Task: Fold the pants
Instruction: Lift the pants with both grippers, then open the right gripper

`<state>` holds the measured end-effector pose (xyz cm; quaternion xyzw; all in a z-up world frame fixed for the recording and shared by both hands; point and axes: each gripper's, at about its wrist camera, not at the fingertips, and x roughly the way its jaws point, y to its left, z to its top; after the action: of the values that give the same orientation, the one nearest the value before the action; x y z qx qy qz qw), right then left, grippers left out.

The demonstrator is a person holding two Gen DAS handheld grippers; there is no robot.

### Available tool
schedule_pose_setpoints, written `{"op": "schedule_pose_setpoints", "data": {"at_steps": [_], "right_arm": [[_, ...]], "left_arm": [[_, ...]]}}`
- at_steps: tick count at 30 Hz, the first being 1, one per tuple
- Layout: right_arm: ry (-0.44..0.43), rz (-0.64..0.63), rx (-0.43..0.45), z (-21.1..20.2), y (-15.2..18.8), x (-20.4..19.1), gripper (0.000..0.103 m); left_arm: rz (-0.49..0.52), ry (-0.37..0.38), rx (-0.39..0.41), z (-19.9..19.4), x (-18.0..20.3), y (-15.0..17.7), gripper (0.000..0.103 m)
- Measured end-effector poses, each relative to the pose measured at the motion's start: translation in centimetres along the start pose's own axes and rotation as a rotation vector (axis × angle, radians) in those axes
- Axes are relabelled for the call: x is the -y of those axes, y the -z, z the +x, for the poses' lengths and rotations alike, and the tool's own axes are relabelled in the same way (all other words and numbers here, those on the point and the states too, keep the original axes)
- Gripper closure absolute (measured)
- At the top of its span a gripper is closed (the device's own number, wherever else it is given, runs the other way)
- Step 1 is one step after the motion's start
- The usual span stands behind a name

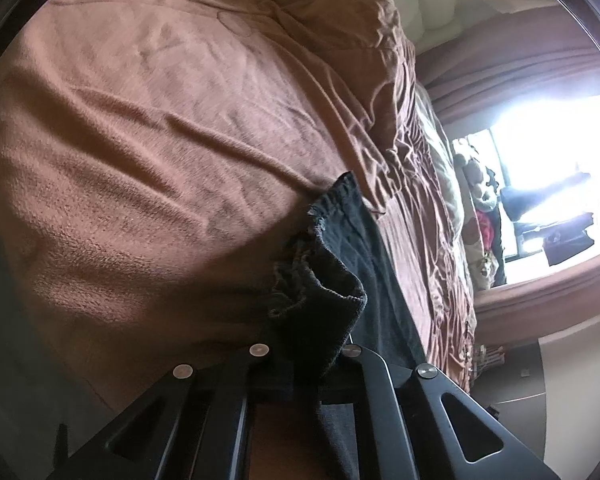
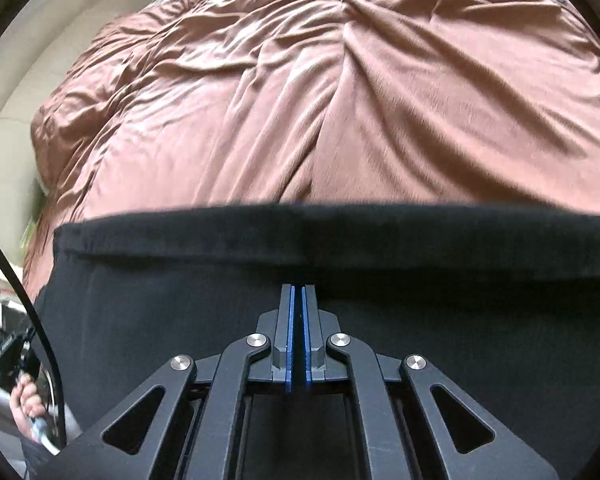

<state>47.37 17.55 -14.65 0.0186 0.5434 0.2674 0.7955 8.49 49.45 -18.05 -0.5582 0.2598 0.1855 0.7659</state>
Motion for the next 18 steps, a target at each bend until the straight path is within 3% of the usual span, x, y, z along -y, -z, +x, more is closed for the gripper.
{"op": "schedule_pose_setpoints", "data": {"at_steps": [11, 18], "right_arm": [[-0.065, 0.005, -0.059, -1.3, 5.3, -0.4, 0.103], [-0.103, 0.033, -0.067, -2.5, 8.0, -0.2, 0.103]], "left_arm": [[0.009, 0.052, 0.013, -0.8, 2.4, -0.4, 0.097], [0.065, 0.098, 0.021, -2.0, 6.5, -1.1, 0.098]]}}
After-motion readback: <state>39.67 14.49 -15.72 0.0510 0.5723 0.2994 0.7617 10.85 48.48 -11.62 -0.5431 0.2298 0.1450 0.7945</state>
